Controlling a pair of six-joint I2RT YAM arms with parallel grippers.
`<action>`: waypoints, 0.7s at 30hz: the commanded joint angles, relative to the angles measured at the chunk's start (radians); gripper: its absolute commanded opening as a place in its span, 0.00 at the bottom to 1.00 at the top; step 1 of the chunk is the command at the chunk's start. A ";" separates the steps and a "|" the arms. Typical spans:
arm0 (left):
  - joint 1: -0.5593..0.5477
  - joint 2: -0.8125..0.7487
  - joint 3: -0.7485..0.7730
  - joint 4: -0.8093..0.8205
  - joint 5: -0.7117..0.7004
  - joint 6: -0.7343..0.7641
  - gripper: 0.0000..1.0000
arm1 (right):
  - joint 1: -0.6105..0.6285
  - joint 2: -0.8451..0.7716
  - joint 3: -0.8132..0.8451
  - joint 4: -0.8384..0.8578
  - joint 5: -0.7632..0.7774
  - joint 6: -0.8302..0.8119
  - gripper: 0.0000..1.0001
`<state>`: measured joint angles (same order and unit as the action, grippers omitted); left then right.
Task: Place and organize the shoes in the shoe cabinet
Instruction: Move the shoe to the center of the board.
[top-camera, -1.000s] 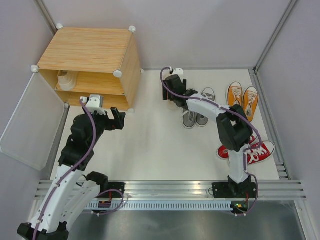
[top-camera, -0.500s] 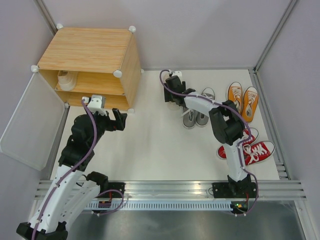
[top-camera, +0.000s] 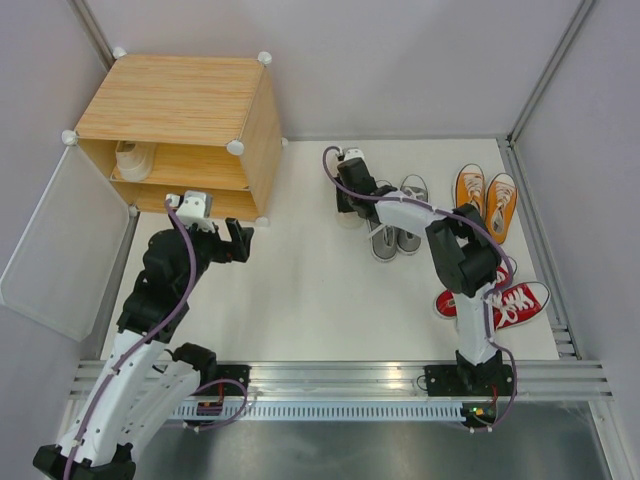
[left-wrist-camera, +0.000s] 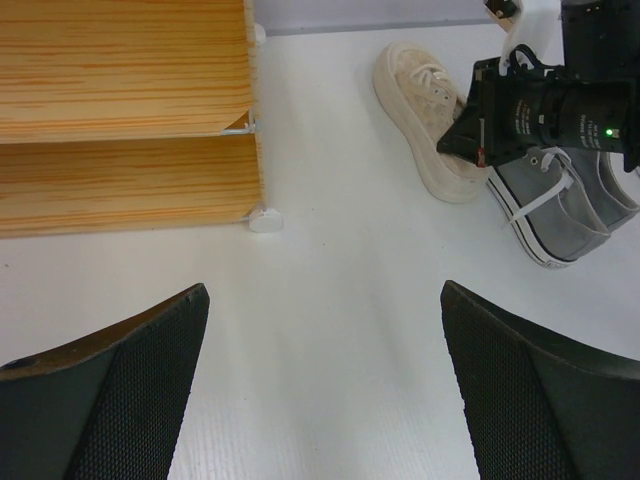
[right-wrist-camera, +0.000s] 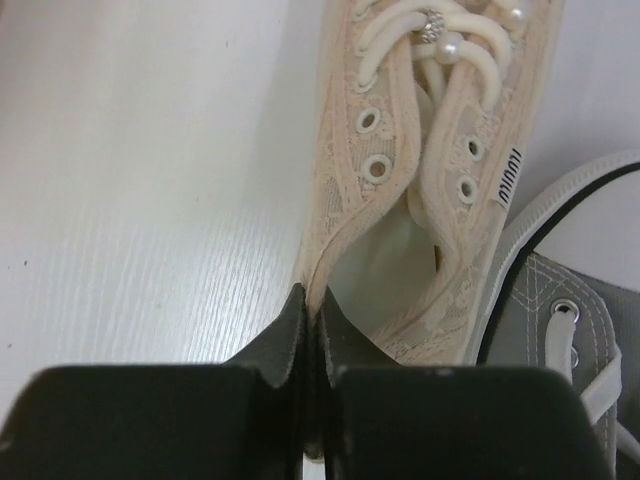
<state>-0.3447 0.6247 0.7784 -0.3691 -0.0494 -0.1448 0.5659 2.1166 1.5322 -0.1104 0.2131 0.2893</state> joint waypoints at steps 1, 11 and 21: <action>-0.004 -0.002 -0.004 0.016 -0.006 0.042 0.99 | 0.026 -0.115 -0.115 -0.078 -0.031 0.034 0.01; -0.004 0.010 -0.013 0.016 -0.067 0.047 1.00 | 0.277 -0.409 -0.414 -0.086 -0.024 0.212 0.01; -0.002 0.033 -0.007 0.004 -0.061 0.045 1.00 | 0.653 -0.462 -0.512 0.087 0.048 0.476 0.09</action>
<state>-0.3447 0.6548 0.7780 -0.3687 -0.0990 -0.1322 1.1419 1.6596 0.9974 -0.1211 0.2539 0.6460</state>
